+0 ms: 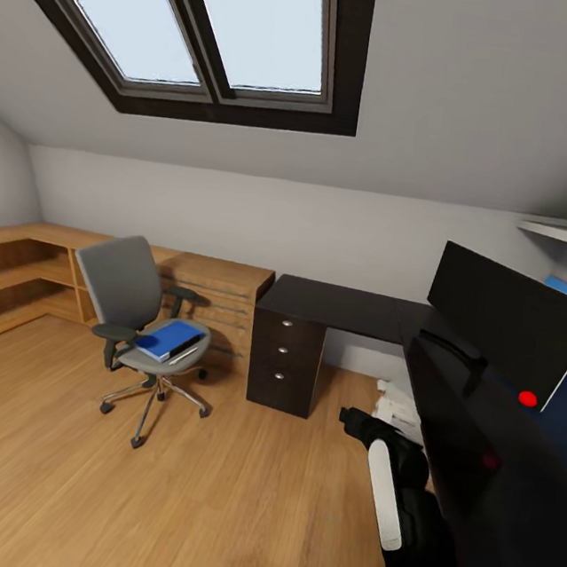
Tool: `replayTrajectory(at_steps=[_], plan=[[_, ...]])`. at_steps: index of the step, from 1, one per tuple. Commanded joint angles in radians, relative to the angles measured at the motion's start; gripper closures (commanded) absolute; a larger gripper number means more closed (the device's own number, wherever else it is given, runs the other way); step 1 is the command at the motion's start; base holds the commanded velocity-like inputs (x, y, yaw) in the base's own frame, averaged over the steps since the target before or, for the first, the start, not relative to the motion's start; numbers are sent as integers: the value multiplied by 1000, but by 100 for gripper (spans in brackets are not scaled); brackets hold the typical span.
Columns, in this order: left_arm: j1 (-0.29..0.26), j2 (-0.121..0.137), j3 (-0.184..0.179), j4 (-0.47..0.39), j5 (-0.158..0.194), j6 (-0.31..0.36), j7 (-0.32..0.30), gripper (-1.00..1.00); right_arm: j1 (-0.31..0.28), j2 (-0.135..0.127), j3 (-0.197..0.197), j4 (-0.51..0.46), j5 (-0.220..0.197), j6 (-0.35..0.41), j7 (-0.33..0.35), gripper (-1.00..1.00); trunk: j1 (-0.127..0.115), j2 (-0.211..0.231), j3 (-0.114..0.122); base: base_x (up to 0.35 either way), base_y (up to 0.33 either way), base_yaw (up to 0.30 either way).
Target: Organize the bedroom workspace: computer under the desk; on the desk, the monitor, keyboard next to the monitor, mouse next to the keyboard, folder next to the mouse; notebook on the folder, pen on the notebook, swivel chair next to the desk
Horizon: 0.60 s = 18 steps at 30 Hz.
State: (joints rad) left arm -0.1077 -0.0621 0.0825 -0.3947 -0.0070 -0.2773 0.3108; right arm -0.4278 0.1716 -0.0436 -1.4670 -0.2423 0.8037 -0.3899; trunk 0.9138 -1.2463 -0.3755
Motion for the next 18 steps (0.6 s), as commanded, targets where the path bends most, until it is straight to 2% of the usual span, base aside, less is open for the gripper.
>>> replayTrajectory(at_steps=[1, 5, 10, 14, 18], plan=[[0, -1, 6, 1, -1, -8, -1, -100, 1, 1, 0, -3, -11, 2, -8, -100, 0, -1, -1, 0, 0, 0], [0, -3, 6, 0, -1, -22, -1, -100, 6, 1, 0, -7, -11, 1, -8, -100, 0, -1, -1, 0, 0, -16], [-1, -2, 7, 3, 0, -29, -1, -100, 9, 2, 1, -11, -13, 0, -7, -100, 0, -1, -1, -37, 0, -188], [0, 0, 8, 3, 2, -29, 0, -100, 9, 2, 1, -11, -14, -1, -6, -100, 0, -1, -1, -232, 0, -252], [0, 3, 6, 3, 38, -29, -3, -100, 9, 3, 3, -6, -14, -5, -4, -100, 0, -1, -1, -288, -76, -272]])
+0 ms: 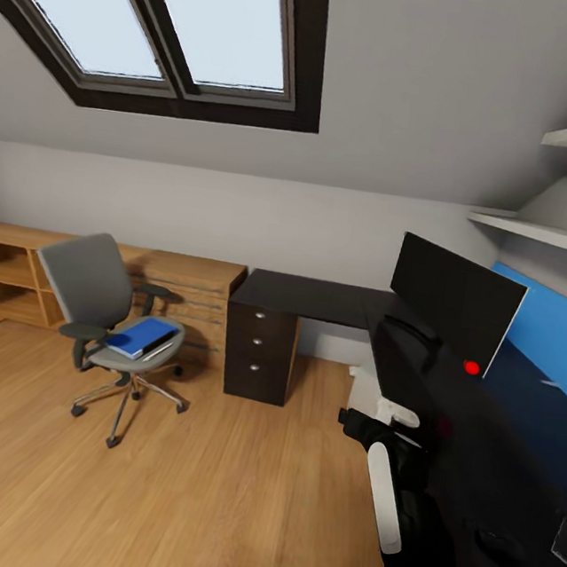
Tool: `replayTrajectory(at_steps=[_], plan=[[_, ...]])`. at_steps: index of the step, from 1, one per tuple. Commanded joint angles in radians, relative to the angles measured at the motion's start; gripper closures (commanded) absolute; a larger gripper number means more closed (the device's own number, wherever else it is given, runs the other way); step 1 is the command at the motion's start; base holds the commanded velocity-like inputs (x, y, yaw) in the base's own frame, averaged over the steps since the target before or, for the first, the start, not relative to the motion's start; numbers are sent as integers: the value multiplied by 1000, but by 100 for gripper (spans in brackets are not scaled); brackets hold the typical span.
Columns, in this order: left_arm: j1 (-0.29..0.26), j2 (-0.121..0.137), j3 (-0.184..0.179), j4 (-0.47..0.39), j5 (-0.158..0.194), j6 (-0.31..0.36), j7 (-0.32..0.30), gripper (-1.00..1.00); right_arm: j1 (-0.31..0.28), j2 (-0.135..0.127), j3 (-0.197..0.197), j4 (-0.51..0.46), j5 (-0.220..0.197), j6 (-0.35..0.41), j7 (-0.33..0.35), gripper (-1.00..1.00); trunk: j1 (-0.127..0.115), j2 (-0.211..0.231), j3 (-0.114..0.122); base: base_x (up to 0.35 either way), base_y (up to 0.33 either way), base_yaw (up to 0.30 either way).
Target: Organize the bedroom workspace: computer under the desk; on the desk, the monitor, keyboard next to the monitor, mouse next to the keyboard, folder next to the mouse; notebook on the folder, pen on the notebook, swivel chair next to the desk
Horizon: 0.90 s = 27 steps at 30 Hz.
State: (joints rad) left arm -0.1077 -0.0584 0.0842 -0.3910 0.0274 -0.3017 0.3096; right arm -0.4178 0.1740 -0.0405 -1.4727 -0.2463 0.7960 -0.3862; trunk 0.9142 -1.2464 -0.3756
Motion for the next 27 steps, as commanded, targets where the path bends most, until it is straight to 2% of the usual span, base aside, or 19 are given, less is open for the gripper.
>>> replayTrajectory(at_steps=[1, 7, 9, 13, 20, 24, 26, 27], plan=[[0, 0, 4, 0, 5, -3, -2, -100, -1, 1, 0, 0, -10, 2, -8, -100, 0, -1, -1, -191, -207, -277], [-1, 22, 7, 0, 16, -1, -4, -100, -1, 1, 8, 0, -10, 1, -7, -100, 0, -1, -1, -68, -271, -278], [0, 29, 8, 0, 31, -1, -4, -100, -1, 1, 19, 0, -10, 0, -7, -100, 0, -1, -2, -12, -295, -276], [-1, 32, 8, 0, 44, -1, -4, -100, -1, 1, 26, 0, -10, 0, -8, -100, 0, -1, -4, -4, -294, -268], [0, 32, 8, 0, 47, -1, -4, -100, -1, 0, 36, 4, -9, 0, -7, -100, 0, -1, -9, -1, -256, -220], [0, 32, 8, 0, 48, -1, -4, -100, -1, -2, 89, 20, -7, -1, -7, -100, 0, -1, -10, 0, -62, -58], [0, 32, 9, 0, 48, -1, -4, -100, -1, -4, 145, 33, -3, -6, -9, -100, 0, -1, -10, 0, -20, -18], [-1, 32, 9, 0, 48, -1, -4, -100, -1, -5, 161, 36, -2, -8, -10, -100, 0, -1, -10, 0, -10, -9]])
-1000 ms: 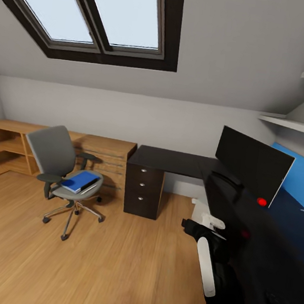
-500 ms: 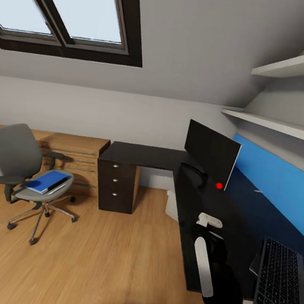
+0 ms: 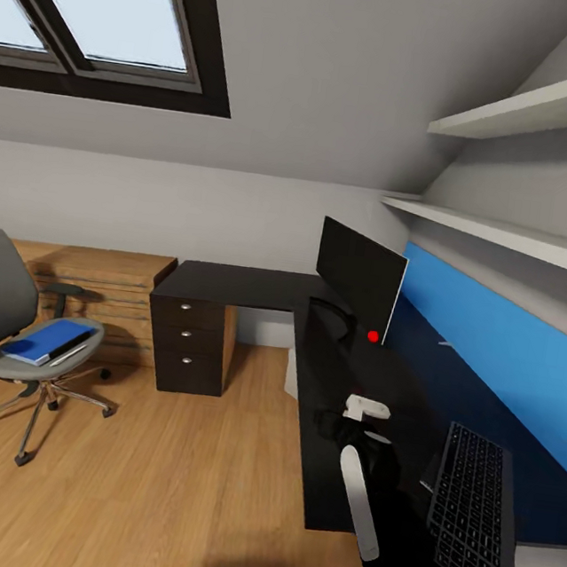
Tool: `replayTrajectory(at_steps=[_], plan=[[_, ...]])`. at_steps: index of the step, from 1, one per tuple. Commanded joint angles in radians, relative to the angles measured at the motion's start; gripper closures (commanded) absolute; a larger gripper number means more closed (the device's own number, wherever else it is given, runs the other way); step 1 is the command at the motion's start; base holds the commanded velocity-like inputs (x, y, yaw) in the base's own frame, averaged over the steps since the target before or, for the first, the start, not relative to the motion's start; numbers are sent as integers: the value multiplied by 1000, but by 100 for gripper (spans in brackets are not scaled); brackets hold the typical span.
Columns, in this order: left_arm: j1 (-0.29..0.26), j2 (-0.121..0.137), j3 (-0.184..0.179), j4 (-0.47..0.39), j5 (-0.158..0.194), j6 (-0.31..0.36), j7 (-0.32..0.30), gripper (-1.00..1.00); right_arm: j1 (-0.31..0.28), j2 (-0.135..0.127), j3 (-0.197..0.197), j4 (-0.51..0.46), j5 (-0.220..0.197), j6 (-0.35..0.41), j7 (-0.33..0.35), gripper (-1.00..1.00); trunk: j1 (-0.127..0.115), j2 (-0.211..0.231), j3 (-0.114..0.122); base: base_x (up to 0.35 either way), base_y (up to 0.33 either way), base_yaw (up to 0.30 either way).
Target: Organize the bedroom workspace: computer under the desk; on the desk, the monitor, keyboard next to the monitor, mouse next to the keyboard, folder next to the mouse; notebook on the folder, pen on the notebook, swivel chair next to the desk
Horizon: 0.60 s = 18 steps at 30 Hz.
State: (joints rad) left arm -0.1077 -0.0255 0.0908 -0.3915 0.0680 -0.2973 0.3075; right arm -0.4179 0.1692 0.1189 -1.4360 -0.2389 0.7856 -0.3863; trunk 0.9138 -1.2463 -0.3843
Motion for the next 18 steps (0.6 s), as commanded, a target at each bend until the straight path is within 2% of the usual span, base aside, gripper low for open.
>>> replayTrajectory(at_steps=[1, 3, 7, 8, 12, 18], plan=[[0, -1, 3, 0, 7, -5, -2, -100, -1, -1, 7, 0, -9, 1, -11, -100, 0, -1, -1, 0, -8, -7], [0, 0, 3, 0, 8, -5, -2, -100, 0, -3, 23, -3, 0, -3, -19, -100, 0, -1, -1, -72, -4, -4], [0, 0, 3, 0, 8, -5, -2, -100, 8, -3, 30, -20, 19, -14, -58, -100, 0, -1, -1, -234, -1, -1], [-1, -1, 3, 0, 7, -5, -2, -100, 12, -3, 33, -27, 27, -20, -85, -100, 0, -1, -1, -239, 0, 0], [-1, 0, 3, 0, 8, -6, -2, -100, 14, -3, 33, -33, 30, -24, -99, -100, 0, -1, -1, -129, 0, 0], [0, 18, 13, -9, 25, -10, -2, -100, 17, -5, 32, -53, 33, -25, -105, -100, 0, -1, -1, -31, 0, 0]])
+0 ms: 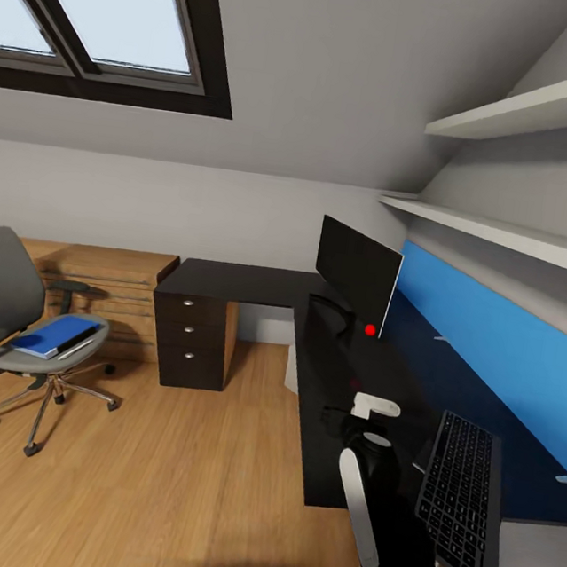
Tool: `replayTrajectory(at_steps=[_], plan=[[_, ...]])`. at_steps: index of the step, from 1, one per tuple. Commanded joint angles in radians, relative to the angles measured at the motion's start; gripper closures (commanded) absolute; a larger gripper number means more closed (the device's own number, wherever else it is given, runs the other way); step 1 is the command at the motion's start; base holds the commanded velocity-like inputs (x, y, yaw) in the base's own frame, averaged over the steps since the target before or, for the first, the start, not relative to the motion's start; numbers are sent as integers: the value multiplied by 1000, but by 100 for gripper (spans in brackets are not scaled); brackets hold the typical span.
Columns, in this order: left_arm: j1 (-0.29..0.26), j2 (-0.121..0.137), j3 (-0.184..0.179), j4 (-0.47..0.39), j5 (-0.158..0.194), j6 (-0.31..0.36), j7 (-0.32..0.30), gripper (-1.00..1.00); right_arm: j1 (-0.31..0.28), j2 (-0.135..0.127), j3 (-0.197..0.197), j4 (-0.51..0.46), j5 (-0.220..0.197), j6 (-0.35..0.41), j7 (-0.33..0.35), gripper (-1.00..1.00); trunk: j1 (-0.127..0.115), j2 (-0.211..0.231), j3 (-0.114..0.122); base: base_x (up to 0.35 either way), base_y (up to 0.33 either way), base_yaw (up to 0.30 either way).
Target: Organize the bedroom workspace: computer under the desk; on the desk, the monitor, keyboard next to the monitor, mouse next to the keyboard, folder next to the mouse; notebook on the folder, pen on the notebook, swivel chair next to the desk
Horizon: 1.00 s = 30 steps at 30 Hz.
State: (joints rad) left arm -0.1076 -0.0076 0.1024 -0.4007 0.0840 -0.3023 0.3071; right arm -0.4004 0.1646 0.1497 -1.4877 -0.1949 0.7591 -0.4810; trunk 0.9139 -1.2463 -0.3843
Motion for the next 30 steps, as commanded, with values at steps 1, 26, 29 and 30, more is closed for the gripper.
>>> replayTrajectory(at_steps=[1, 26, 29, 30], plan=[[-1, 2, 3, -8, 11, -8, -1, -100, 1, -2, 1, -3, -10, 2, -11, -100, 0, -1, -1, -9, 0, 0], [0, 6, 10, -95, 16, -18, 6, -100, 5, -108, -110, 1, -12, 10, -8, -100, 0, -1, -1, -1, 0, 0], [0, 6, 10, -95, 16, -18, 6, -100, 5, -115, -145, 11, -12, 10, -6, -100, 0, -1, -1, 0, 0, 0], [0, 6, 10, -95, 16, -18, 6, -100, 5, -123, -157, 22, -12, 11, -5, -100, 0, -1, -1, 0, 0, 0]])
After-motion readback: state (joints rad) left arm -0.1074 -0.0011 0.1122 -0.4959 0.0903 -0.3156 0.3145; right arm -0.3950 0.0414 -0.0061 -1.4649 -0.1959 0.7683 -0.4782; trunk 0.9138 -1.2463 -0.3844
